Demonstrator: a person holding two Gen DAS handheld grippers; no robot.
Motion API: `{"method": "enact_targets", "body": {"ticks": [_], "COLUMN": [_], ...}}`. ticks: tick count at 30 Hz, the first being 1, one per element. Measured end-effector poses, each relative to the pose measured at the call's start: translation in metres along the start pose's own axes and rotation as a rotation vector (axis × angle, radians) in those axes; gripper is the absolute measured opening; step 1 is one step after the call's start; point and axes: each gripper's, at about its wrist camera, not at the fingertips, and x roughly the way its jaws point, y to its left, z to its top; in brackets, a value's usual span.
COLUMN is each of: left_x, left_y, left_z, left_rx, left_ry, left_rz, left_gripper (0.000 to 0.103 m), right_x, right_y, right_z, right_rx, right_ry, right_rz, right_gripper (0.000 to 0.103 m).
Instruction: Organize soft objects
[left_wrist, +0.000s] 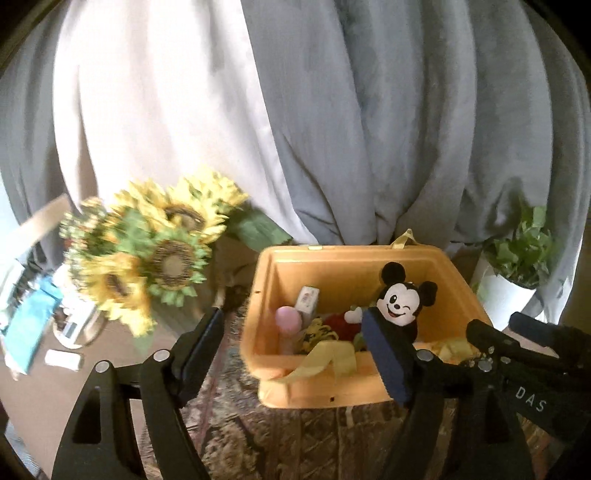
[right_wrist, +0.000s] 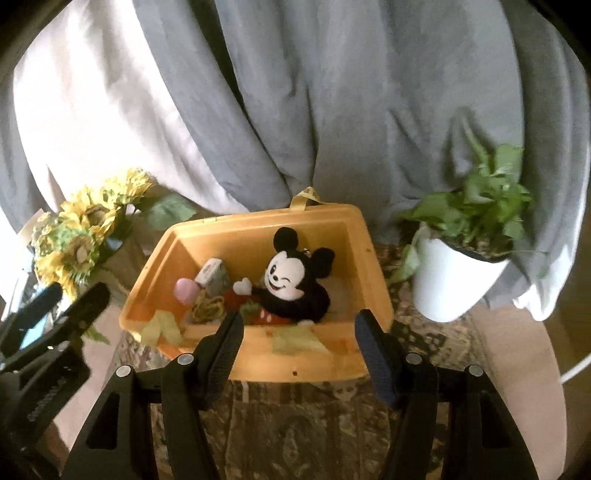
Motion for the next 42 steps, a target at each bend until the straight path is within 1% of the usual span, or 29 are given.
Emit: {"method": "enact_targets", "body": {"ticks": [4,6,7,8,11,15,20,25,29,31,36,38,42], "left_x": [-0.033,-0.048,-0.057,-0.063,-0.08,-0.096,-0.118,-0.148,-0.169,-0.182,-0.21,-0.222,-0.242], "left_y": [0.003,0.008,0.012,0.013,0.02,0.027,0.033,0.033,0.028,0.023,0.015,0.012,0.011], "left_z": [-0.009,-0.015,-0.018,-0.021,-0.03,-0.045,-0.063,-0.079,-0.09,-0.097,-0.115,-0.124,-0.14], "left_rx": [0.028,0.028,0.028,0.028,0.032,0.038,0.039,0.038,0.041,0.042,0.042,0.038,0.037], "left_ry": [-0.041,-0.053,-0.058,-0.062,-0.074,-0.086,-0.092,-0.13,-0.144,-0.15,-0.152,-0.154,-0.167], "left_rz": [0.027,0.023,0.024,0.022,0.006,-0.009,-0.014,0.011,0.034,0.044,0.037,0.044,0.047], "left_gripper": [0.082,0.084,0.086,0.088,0.09,0.092,0.103,0.103,0.103,0.103,0.103,0.103,0.103], "right_x": [-0.024,-0.038,-0.044,-0.049,-0.07,-0.092,-0.119,-0.145,-0.172,-0.182,-0.209,-0.218,-0.234], "right_y": [0.003,0.005,0.007,0.008,0.014,0.019,0.022,0.023,0.016,0.012,0.001,-0.002,-0.004], "right_z": [-0.013,-0.023,-0.027,-0.03,-0.045,-0.063,-0.082,-0.099,-0.115,-0.122,-0.144,-0.154,-0.17], "right_rx": [0.007,0.015,0.021,0.025,0.036,0.047,0.042,0.017,0.012,0.009,0.016,0.017,0.02], "right_ry": [-0.03,-0.044,-0.051,-0.057,-0.091,-0.131,-0.172,-0.218,-0.255,-0.261,-0.266,-0.265,-0.269], "right_rz": [-0.015,-0.024,-0.025,-0.027,-0.06,-0.094,-0.118,-0.138,-0.154,-0.16,-0.156,-0.156,-0.147], "right_gripper": [0.064,0.069,0.075,0.077,0.08,0.082,0.083,0.083,0.083,0.083,0.083,0.089,0.089]}}
